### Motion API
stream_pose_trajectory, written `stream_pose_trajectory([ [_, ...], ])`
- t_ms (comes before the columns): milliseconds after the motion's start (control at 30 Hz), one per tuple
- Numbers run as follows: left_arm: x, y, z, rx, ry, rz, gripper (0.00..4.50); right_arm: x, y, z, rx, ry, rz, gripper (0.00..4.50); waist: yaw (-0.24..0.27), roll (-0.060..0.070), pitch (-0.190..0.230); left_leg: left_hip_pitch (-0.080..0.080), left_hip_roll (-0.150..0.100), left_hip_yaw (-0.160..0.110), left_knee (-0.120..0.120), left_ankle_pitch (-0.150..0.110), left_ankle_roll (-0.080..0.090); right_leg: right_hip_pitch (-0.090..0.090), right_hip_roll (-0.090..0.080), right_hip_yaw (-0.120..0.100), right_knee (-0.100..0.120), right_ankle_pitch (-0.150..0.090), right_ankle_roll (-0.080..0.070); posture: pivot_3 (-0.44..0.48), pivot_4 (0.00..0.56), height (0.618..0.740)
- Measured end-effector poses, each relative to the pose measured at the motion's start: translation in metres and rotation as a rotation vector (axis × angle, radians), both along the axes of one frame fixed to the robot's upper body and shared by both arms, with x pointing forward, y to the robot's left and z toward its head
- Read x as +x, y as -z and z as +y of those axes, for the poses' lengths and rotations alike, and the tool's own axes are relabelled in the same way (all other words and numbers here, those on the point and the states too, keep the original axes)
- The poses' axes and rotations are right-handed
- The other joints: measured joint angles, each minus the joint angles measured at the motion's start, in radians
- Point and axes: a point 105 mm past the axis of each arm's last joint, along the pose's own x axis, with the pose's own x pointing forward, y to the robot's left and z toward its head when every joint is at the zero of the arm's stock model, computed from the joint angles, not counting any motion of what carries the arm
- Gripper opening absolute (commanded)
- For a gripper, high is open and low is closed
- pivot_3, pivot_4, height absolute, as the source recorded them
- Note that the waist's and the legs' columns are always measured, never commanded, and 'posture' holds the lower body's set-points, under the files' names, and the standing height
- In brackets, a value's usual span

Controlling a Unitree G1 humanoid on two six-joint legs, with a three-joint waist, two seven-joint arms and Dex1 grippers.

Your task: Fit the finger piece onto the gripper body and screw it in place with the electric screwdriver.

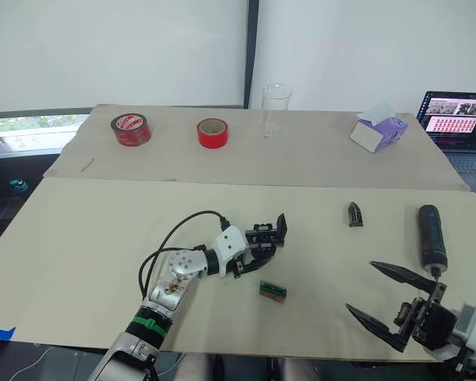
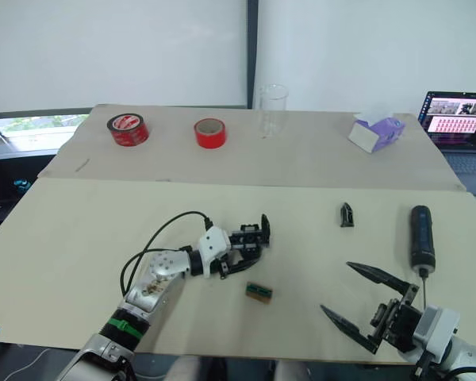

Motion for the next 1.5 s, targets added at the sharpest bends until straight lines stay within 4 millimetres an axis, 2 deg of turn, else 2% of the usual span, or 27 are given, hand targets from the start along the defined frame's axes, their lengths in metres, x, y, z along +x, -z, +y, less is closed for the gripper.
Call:
stream_pose_trajectory([
  [67,0.001,0.001,0.000,0.005,-0.004,0.015,2.31,0.000,0.000,0.001,0.000,-0.004,0.000,4.50,0.000,0.001,-0.001,0.000,0.000,0.000,0.000,0.000,0.000,0.000,0.000,0.000,0.000,0.000,0.000,0.000,0.150,0.740],
  [133,0.001,0.001,0.000,0.008,-0.011,0.029,3.36,0.001,-0.001,0.001,-0.001,-0.007,-0.003,4.50,0.000,0.002,-0.001,0.000,0.000,0.000,0.000,0.000,0.000,0.000,0.000,0.000,0.000,0.000,0.000,0.000,0.150,0.740],
  [200,0.002,0.001,0.002,0.002,-0.020,0.049,4.23,0.001,-0.001,0.001,-0.009,-0.012,-0.004,4.50,-0.001,0.002,-0.001,0.000,0.000,0.000,0.000,0.000,0.000,0.000,0.000,0.000,0.000,0.000,0.000,0.000,0.150,0.740],
  [233,0.002,0.001,0.003,0.003,-0.022,0.055,4.46,0.001,-0.002,0.001,-0.011,-0.014,-0.005,4.50,-0.001,0.002,-0.001,0.000,0.000,0.000,0.000,0.000,0.000,0.000,0.000,0.000,0.000,0.000,0.000,0.000,0.150,0.740],
  [433,0.005,-0.001,0.031,0.066,0.067,0.126,4.46,0.003,-0.006,-0.003,-0.054,-0.028,-0.005,4.50,-0.009,0.002,-0.001,0.000,0.000,0.000,0.000,0.001,0.000,-0.001,0.002,-0.001,0.001,0.000,0.000,0.000,0.150,0.740],
  [567,0.011,-0.006,0.039,0.110,0.184,0.167,4.46,0.000,-0.005,-0.005,-0.051,-0.025,0.015,4.50,-0.001,0.002,-0.001,-0.001,0.000,0.000,0.000,0.000,0.000,-0.001,0.002,-0.001,0.000,0.000,0.000,0.000,0.150,0.740],
  [700,0.021,-0.010,0.026,0.081,0.259,0.165,4.46,-0.006,-0.007,-0.001,-0.048,-0.024,0.024,4.50,0.003,0.002,-0.001,-0.002,-0.002,0.000,0.002,-0.001,0.003,0.000,0.001,-0.001,0.000,0.000,0.001,0.000,0.150,0.740],
  [800,0.021,-0.010,0.009,0.062,0.329,0.176,4.46,-0.011,-0.007,0.002,-0.034,-0.002,0.032,4.50,0.001,0.001,-0.001,-0.003,-0.004,0.000,0.003,-0.002,0.004,0.000,0.000,-0.001,0.000,0.000,0.001,0.000,0.150,0.740],
  [933,0.022,-0.007,-0.003,0.056,0.375,0.191,4.46,-0.014,-0.007,0.004,-0.031,0.023,0.036,4.50,-0.006,-0.001,0.000,-0.003,-0.004,0.000,0.004,-0.002,0.005,0.000,0.000,0.000,0.000,0.000,0.002,0.000,0.150,0.740],
  [1033,0.023,-0.005,-0.002,0.085,0.387,0.166,3.62,-0.014,-0.007,0.005,-0.029,0.033,0.036,4.50,-0.011,-0.001,0.000,-0.002,-0.004,-0.001,0.004,-0.002,0.004,0.000,0.000,0.000,0.000,0.000,0.002,0.000,0.150,0.740],
  [1100,0.024,-0.004,0.000,0.090,0.379,0.146,2.64,-0.015,-0.006,0.004,-0.028,0.039,0.039,4.50,-0.013,-0.001,0.000,-0.002,-0.004,-0.001,0.004,-0.002,0.004,0.000,0.000,0.000,0.000,0.000,0.002,0.000,0.150,0.740],
  [1133,0.025,-0.005,0.001,0.086,0.377,0.140,2.34,-0.015,-0.006,0.004,-0.028,0.040,0.039,4.50,-0.014,-0.001,0.000,-0.003,-0.004,-0.001,0.004,-0.002,0.005,0.000,0.000,0.000,0.000,0.000,0.002,0.000,0.150,0.740],
  [1333,0.019,-0.004,0.013,0.042,0.315,0.101,2.36,-0.014,-0.004,0.003,-0.027,0.045,0.043,4.50,-0.029,0.000,0.000,-0.002,-0.004,-0.001,0.003,-0.002,0.005,0.000,0.000,0.001,0.000,0.000,0.002,0.000,0.150,0.740],
  [1500,0.015,-0.004,0.008,-0.018,0.066,0.133,2.36,-0.009,-0.003,0.003,-0.024,0.039,0.025,4.50,-0.027,0.000,0.000,-0.002,-0.004,-0.002,0.003,-0.002,0.005,0.000,-0.001,0.001,0.001,0.000,0.003,0.000,0.150,0.740],
])
